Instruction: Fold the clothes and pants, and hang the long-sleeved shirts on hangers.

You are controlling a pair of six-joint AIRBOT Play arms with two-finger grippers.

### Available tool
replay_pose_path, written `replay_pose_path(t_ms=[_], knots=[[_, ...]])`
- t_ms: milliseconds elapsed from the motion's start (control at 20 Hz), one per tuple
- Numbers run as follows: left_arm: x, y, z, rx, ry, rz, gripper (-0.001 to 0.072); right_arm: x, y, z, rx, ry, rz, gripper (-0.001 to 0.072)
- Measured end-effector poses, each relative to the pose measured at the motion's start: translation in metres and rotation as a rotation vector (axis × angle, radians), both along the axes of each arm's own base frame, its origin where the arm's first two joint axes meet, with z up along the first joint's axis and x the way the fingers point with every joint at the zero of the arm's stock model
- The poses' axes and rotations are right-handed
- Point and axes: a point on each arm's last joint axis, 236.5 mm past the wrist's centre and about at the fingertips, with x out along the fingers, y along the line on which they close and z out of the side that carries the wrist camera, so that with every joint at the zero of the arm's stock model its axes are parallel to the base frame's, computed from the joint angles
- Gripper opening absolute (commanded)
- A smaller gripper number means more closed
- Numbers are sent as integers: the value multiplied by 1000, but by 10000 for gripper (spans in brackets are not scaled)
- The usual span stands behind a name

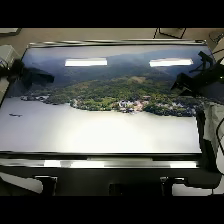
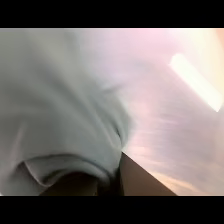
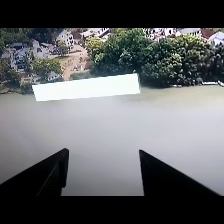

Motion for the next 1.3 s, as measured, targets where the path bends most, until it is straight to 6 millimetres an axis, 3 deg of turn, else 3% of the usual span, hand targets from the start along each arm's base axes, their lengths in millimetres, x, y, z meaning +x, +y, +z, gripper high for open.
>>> replay_pose_path(t_ms=[150,250,350,450,500,600,700,850,950,1000,1050,1100,1200,1300], knots=[[-30,-109,131,161,-248,-217,21,1,2,24,-3,-66,9,494],[-73,-190,200,213,-395,-366,21,0,3,50,-18,-137,20,494],[-121,-262,246,214,-509,-503,21,-2,3,81,-45,-223,29,494],[-164,-325,264,167,-557,-633,21,-7,0,111,-83,-308,27,495],[-181,-351,262,145,-553,-686,21,-11,-3,124,-110,-346,29,495],[-212,-404,236,97,-489,-796,21,-21,-12,144,-172,-398,26,495],[-242,-452,177,68,-352,-904,22,-28,-22,154,-235,-421,22,495],[-290,-500,50,62,-50,-1018,22,-34,-32,155,-282,-413,16,494],[-320,-508,-33,62,159,-1024,25,-35,-35,143,-289,-374,16,494],[-332,-509,-68,42,257,-1002,112,-36,-36,133,-286,-341,20,494],[-342,-511,-93,11,335,-977,486,-37,-37,120,-280,-295,26,495],[-352,-514,-112,-34,410,-951,705,-38,-36,106,-270,-249,33,515],[-365,-519,-126,-116,496,-928,714,-43,-35,74,-243,-145,41,645],[-369,-517,-117,-161,522,-968,714,-51,-28,40,-195,-39,56,694]])
